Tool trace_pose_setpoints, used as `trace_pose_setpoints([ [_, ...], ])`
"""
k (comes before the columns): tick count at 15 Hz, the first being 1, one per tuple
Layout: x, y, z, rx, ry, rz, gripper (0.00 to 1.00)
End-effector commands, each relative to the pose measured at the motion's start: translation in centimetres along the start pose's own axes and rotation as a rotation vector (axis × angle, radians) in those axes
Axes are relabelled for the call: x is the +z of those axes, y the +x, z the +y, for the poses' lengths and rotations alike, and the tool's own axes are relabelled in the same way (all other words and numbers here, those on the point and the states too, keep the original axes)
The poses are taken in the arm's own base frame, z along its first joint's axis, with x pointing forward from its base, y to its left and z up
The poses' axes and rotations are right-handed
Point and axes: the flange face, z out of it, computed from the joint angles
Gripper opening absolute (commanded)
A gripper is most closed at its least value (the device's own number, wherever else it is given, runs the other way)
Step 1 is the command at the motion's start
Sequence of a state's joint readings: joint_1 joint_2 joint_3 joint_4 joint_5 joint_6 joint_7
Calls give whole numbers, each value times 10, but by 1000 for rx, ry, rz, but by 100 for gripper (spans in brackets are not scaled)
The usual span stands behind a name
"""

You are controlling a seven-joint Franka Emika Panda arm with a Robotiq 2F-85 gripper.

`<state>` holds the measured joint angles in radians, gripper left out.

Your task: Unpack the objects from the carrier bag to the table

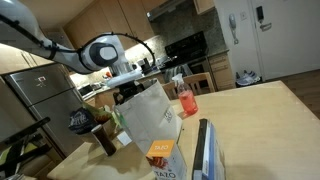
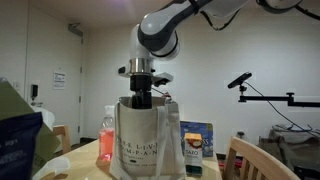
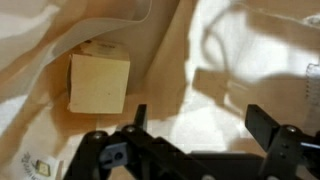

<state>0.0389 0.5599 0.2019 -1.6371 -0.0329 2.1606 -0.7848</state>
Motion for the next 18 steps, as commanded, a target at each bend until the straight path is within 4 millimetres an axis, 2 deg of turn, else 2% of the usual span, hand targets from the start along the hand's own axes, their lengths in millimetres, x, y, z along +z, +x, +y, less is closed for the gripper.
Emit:
trace_pose_setpoints([
  [1, -6, 14, -10, -44, 8, -5, 100],
  [5, -7, 21, -17, -57, 6, -7, 100],
  [11, -7, 21, -17, -54, 4, -8, 100],
  [18, -8, -1, -6, -11, -7, -16, 100],
])
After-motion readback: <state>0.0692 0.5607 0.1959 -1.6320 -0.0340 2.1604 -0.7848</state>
